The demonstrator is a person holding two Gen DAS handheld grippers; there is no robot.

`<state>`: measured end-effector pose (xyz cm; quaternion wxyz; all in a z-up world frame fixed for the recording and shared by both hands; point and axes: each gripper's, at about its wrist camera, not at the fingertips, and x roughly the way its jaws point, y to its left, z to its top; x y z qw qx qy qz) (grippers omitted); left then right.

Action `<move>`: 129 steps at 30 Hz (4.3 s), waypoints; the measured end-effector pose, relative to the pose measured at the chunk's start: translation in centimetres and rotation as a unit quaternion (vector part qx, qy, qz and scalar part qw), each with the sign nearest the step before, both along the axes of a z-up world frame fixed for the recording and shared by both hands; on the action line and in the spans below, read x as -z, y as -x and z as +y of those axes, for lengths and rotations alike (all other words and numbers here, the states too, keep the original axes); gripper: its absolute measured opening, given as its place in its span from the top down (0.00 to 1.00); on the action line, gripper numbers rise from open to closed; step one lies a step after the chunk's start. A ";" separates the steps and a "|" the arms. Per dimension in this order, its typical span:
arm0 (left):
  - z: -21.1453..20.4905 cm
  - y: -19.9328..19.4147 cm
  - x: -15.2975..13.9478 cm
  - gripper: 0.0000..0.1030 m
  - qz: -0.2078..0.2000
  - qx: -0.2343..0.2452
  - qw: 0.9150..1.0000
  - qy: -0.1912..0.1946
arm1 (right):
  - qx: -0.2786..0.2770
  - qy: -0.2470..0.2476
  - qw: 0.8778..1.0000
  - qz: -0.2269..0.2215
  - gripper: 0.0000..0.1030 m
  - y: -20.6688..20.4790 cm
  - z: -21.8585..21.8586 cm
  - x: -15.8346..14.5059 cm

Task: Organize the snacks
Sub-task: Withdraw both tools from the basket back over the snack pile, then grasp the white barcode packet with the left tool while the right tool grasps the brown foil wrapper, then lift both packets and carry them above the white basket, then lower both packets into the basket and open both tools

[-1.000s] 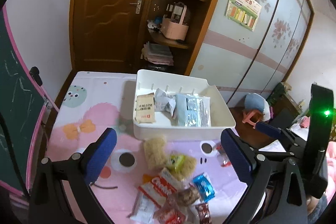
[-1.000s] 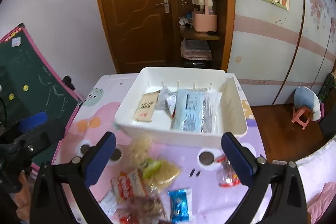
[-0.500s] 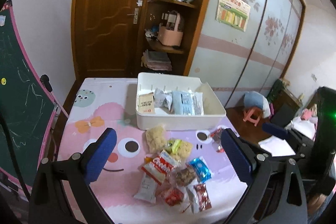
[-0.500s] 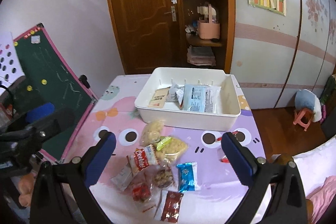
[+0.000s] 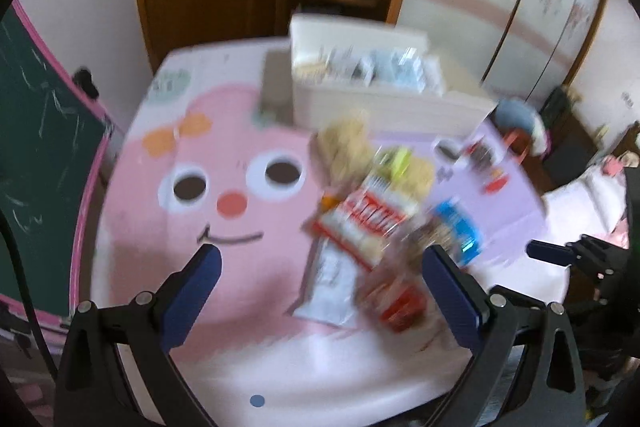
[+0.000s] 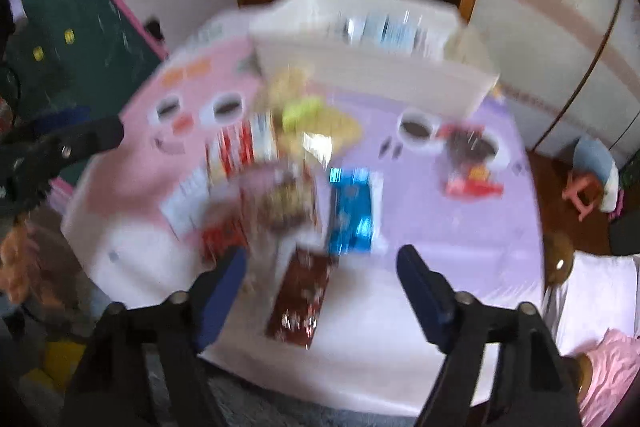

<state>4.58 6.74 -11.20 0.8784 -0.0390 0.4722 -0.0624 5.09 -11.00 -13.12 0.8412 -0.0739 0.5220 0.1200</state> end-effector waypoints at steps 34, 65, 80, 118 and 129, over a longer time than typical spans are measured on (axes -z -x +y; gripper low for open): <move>-1.9 -3.6 8.1 0.69 0.081 0.021 0.995 -0.047 | 0.008 -0.005 0.995 0.099 0.64 -1.0 -0.9 6.1; -4.4 4.2 -9.0 0.71 -0.126 0.065 0.990 0.014 | 0.062 -0.101 0.992 -0.047 0.66 0.0 -4.3 -4.4; -2.8 0.7 -19.0 0.71 -0.240 0.013 0.971 0.014 | 0.112 -0.069 0.963 -0.233 0.66 -3.2 -7.6 -15.3; -6.8 -28.6 -10.9 0.70 -0.121 -0.028 0.992 -0.026 | 0.097 -0.071 0.971 -0.207 0.65 -26.6 -2.6 -14.4; -7.9 -30.1 -6.9 0.60 -0.097 -0.015 0.994 -0.047 | 0.120 -0.075 0.978 -0.156 0.64 -29.5 -3.6 -10.6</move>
